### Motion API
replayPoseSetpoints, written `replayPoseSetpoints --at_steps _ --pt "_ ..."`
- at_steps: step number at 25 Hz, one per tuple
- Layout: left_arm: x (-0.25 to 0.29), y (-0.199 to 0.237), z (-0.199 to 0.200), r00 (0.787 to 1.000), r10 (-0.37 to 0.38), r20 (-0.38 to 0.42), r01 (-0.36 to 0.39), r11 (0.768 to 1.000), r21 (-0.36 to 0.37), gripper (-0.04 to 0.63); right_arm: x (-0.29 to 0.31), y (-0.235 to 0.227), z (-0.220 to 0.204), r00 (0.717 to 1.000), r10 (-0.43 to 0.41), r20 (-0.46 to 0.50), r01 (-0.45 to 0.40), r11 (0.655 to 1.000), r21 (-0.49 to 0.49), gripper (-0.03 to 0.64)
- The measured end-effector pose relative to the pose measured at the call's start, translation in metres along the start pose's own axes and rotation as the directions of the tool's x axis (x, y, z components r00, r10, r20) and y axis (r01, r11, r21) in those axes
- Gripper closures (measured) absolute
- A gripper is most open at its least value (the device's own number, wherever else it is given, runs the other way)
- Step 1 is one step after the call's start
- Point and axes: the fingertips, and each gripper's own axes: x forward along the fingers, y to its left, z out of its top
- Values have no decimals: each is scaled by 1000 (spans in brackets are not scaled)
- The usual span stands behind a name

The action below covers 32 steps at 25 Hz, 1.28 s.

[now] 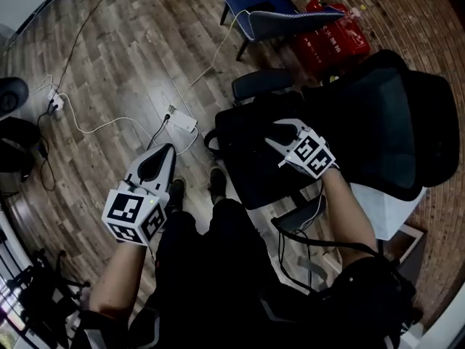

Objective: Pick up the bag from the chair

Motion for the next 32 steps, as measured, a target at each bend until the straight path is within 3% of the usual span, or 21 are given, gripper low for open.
replayPoseSetpoints --at_steps 6,16,22,32 --pt "7 20 -23 996 86 -17 -87 994 -62 583 56 -8 -53 974 104 -200 -133 982 -135 396" --pt "14 11 -50 993 114 -23 -116 986 -120 583 126 -20 -114 901 211 -380 -274 954 -121 299" --pt "30 1 -76 991 122 -63 -128 986 -103 583 161 -18 -144 843 246 -479 -391 891 -231 245" --pt "52 -12 -116 985 114 -129 -131 983 -128 583 198 -22 -190 746 249 -618 -534 778 -332 238"
